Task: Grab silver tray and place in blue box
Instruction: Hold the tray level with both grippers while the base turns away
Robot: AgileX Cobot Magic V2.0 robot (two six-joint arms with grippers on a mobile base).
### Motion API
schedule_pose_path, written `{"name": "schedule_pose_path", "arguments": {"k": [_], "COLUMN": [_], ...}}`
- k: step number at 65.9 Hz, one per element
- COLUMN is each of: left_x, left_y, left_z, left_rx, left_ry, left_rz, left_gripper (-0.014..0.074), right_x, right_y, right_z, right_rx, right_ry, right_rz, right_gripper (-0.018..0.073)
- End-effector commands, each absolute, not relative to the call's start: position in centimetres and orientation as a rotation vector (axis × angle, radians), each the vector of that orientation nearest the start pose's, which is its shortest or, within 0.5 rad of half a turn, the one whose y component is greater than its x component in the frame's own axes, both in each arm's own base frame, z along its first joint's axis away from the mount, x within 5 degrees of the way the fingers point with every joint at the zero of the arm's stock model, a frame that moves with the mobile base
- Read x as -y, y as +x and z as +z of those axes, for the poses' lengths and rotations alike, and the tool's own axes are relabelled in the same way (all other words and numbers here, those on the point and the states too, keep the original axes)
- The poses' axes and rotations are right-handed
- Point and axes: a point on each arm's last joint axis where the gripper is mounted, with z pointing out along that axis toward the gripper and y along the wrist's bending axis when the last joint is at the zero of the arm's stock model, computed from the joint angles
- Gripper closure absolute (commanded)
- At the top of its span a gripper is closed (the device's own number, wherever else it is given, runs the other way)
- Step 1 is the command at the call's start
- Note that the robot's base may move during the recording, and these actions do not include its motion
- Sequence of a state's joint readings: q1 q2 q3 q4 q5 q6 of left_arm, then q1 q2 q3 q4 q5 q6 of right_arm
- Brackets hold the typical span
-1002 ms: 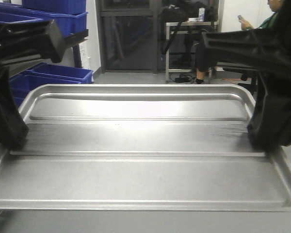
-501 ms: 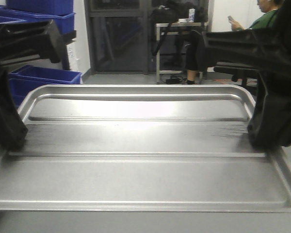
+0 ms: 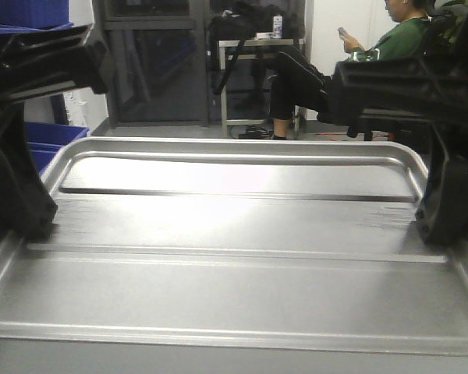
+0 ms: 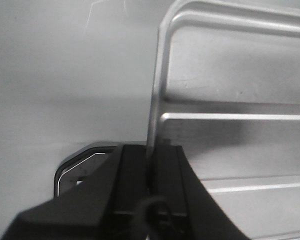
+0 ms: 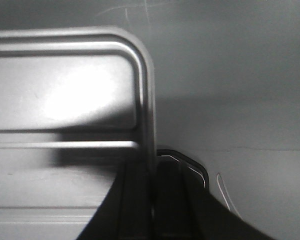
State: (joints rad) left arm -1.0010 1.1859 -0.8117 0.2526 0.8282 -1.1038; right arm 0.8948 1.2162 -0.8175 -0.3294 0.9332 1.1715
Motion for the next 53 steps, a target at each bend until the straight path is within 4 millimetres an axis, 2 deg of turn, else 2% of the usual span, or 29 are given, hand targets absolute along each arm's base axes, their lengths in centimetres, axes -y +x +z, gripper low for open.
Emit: {"name": "schedule_pose_path", "arguments": {"k": [1,53], "left_x": [16.76,16.74], "left_y": [13.21,13.23], "left_z": [28.07,28.08], "left_rx": [-2.661,-2.658], "left_ry": [0.040,0.042], "left_rz": [-0.349,-0.345], "left_gripper": [0.0694,0.0694], "right_x": [-13.94,-13.59], "right_y": [15.26,15.13], "right_z": [27.40,27.36], "right_rx": [-2.685,-2.699], "right_ry": [0.168,0.177], "right_rz": [0.041,-0.014], "right_gripper": [0.0505,0.0505]}}
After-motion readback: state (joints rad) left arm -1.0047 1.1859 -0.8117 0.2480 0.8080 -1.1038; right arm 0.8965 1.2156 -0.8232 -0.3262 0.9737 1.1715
